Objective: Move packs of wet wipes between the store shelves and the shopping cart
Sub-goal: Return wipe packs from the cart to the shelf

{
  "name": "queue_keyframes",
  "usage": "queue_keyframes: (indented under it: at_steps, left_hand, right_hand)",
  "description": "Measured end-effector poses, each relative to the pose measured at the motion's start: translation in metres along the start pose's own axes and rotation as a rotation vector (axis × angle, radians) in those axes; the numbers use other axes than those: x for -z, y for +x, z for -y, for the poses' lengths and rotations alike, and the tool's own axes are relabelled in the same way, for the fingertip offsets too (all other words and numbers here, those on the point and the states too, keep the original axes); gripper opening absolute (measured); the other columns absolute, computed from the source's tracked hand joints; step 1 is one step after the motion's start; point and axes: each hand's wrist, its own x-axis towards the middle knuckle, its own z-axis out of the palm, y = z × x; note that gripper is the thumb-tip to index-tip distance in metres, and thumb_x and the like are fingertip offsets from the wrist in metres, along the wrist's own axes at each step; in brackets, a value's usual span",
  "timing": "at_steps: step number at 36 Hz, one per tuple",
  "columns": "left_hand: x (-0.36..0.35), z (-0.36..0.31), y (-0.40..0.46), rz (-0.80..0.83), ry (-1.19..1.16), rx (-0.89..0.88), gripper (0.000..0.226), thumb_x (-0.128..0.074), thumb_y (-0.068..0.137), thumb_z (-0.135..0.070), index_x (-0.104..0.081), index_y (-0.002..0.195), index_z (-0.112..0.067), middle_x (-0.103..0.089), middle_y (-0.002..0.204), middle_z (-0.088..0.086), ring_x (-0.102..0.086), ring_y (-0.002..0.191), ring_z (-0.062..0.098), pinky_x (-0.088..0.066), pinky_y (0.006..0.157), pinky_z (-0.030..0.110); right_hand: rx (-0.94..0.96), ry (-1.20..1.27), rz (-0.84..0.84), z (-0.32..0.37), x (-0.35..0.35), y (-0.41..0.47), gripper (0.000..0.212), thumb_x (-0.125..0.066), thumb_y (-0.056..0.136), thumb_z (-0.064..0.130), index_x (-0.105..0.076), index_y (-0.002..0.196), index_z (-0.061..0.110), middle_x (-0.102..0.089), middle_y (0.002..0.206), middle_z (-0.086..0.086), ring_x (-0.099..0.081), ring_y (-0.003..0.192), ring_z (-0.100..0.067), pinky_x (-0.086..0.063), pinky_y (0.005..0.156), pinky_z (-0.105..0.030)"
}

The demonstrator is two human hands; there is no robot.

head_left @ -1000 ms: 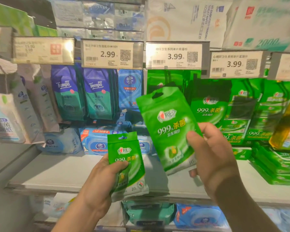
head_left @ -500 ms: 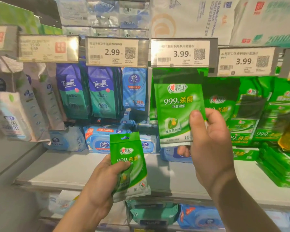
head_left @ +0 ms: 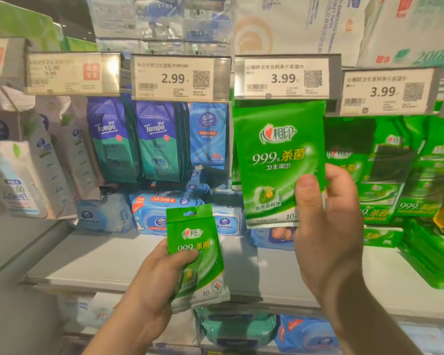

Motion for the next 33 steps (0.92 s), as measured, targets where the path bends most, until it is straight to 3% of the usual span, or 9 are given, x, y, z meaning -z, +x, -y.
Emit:
queue_keyframes:
  at_steps: [4, 8, 12, 14, 17, 19, 21, 26, 33]
  left_hand:
    - [0.001, 0.001, 0.002, 0.0, -0.004, 0.002, 0.025, -0.055, 0.092, 0.004, -0.069, 0.11, -0.007, -0.076, 0.101, 0.016, -0.07, 0.103, 0.04, -0.049, 0.101, 0.055]
    - [0.003, 0.001, 0.003, -0.001, -0.009, 0.001, 0.026, -0.055, 0.092, 0.003, -0.069, 0.112, -0.007, -0.076, 0.102, 0.016, -0.071, 0.101, 0.039, -0.051, 0.099, 0.054]
    - [0.006, 0.002, 0.005, 0.0, -0.012, -0.01, 0.027, -0.054, 0.092, 0.004, -0.068, 0.113, -0.005, -0.076, 0.103, 0.017, -0.07, 0.102, 0.04, -0.05, 0.1, 0.055]
    - [0.007, 0.003, 0.006, -0.009, -0.016, -0.018, 0.027, -0.053, 0.092, 0.006, -0.069, 0.111, -0.004, -0.076, 0.102, 0.017, -0.069, 0.103, 0.041, -0.052, 0.097, 0.052]
    - [0.008, 0.004, 0.006, -0.007, -0.017, -0.022, 0.027, -0.053, 0.092, 0.006, -0.069, 0.11, -0.004, -0.076, 0.101, 0.016, -0.071, 0.101, 0.039, -0.054, 0.092, 0.045]
    - [0.009, 0.004, 0.006, -0.005, -0.021, -0.023, 0.027, -0.053, 0.091, 0.006, -0.069, 0.11, -0.004, -0.076, 0.101, 0.016, -0.072, 0.096, 0.036, -0.055, 0.09, 0.043]
    - [0.009, 0.005, 0.006, 0.0, -0.025, -0.022, 0.027, -0.053, 0.091, 0.006, -0.069, 0.109, -0.004, -0.076, 0.101, 0.017, -0.072, 0.095, 0.037, -0.055, 0.091, 0.045]
    - [0.011, 0.005, 0.006, 0.009, -0.032, -0.034, 0.027, -0.054, 0.091, 0.005, -0.069, 0.11, -0.006, -0.076, 0.103, 0.016, -0.07, 0.103, 0.04, -0.052, 0.098, 0.052]
    - [0.014, 0.003, 0.005, 0.016, -0.063, -0.056, 0.028, -0.052, 0.092, 0.007, -0.069, 0.11, -0.005, -0.076, 0.104, 0.017, -0.071, 0.102, 0.039, -0.052, 0.098, 0.052]
  right_hand:
    - [-0.006, -0.061, -0.06, 0.0, -0.001, 0.006, 0.025, -0.055, 0.103, 0.031, -0.055, 0.119, 0.012, -0.061, 0.093, -0.006, -0.058, 0.053, -0.007, -0.052, 0.044, -0.029]
    - [-0.054, -0.112, -0.07, -0.008, -0.002, 0.008, 0.03, -0.052, 0.103, 0.031, -0.052, 0.121, 0.007, -0.05, 0.082, 0.004, -0.053, 0.041, -0.007, -0.054, 0.048, -0.038]
    - [-0.072, -0.128, -0.053, -0.017, -0.004, 0.004, 0.012, -0.054, 0.102, 0.032, -0.051, 0.1, 0.021, -0.054, 0.067, 0.004, -0.056, 0.041, -0.013, -0.047, 0.046, -0.037]
    - [-0.084, -0.148, -0.046, -0.023, -0.006, 0.003, 0.02, -0.055, 0.102, 0.034, -0.04, 0.088, 0.031, -0.052, 0.062, 0.01, -0.056, 0.043, -0.016, -0.043, 0.045, -0.033]
    - [-0.156, -0.101, -0.024, -0.034, -0.007, -0.001, 0.026, -0.052, 0.103, 0.036, -0.041, 0.086, 0.02, -0.052, 0.045, 0.001, -0.051, 0.044, -0.018, -0.039, 0.045, -0.026]
    - [-0.204, -0.067, -0.02, -0.038, -0.01, -0.003, 0.035, -0.049, 0.104, 0.036, -0.051, 0.089, 0.005, -0.054, 0.048, -0.014, -0.051, 0.046, -0.016, -0.04, 0.046, -0.025]
    - [-0.255, 0.0, -0.034, -0.041, -0.014, -0.002, 0.034, -0.049, 0.105, 0.035, -0.056, 0.095, 0.003, -0.057, 0.055, -0.022, -0.054, 0.046, -0.013, -0.039, 0.045, -0.025]
    - [-0.363, 0.124, -0.11, -0.044, -0.025, 0.012, 0.029, -0.051, 0.104, 0.036, -0.056, 0.092, 0.01, -0.061, 0.051, -0.004, -0.048, 0.035, -0.014, -0.033, 0.036, -0.022]
    - [-0.435, 0.157, -0.141, -0.044, -0.036, 0.021, 0.03, -0.052, 0.104, 0.038, -0.052, 0.091, 0.011, -0.058, 0.062, -0.009, -0.051, 0.033, -0.016, -0.027, 0.034, -0.02]
